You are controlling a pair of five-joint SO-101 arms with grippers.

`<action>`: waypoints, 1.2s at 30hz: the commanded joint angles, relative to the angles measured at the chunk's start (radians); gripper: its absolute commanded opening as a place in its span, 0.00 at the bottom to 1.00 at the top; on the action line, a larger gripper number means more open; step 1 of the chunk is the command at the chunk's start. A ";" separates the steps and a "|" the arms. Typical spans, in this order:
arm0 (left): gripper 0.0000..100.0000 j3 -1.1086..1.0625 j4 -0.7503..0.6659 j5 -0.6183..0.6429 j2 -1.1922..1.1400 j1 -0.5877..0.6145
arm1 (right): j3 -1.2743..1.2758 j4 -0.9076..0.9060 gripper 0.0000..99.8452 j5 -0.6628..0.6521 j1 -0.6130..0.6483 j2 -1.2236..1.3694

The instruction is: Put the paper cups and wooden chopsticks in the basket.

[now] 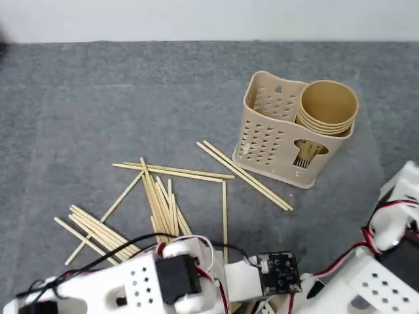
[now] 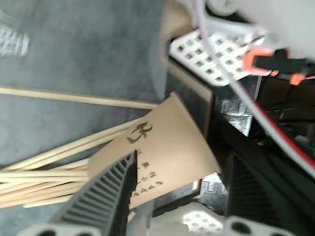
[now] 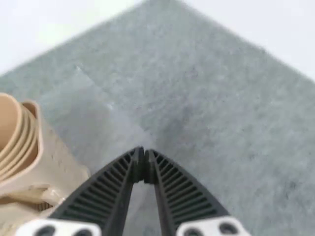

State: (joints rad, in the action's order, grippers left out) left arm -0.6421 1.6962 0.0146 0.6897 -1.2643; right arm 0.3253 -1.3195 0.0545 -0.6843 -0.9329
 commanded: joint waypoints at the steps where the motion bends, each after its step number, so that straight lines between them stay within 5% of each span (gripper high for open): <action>1: 0.30 0.001 0.006 0.029 0.028 -0.041 | -0.018 0.038 0.01 0.028 -0.012 0.074; 19: 0.30 0.005 -0.017 0.080 0.031 -0.040 | -0.480 -0.243 0.01 0.035 -0.010 0.407; 24: 0.30 0.065 -0.034 0.095 0.031 0.098 | -0.483 -0.311 0.01 -0.049 0.028 0.406; 36: 0.30 0.088 -0.008 0.095 0.035 0.178 | -0.483 -0.125 0.01 -0.046 0.015 0.469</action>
State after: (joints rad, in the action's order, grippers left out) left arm -0.6068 1.6809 0.1036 0.6974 -1.0909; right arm -0.1089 -1.4991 0.0176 -0.6705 -0.4879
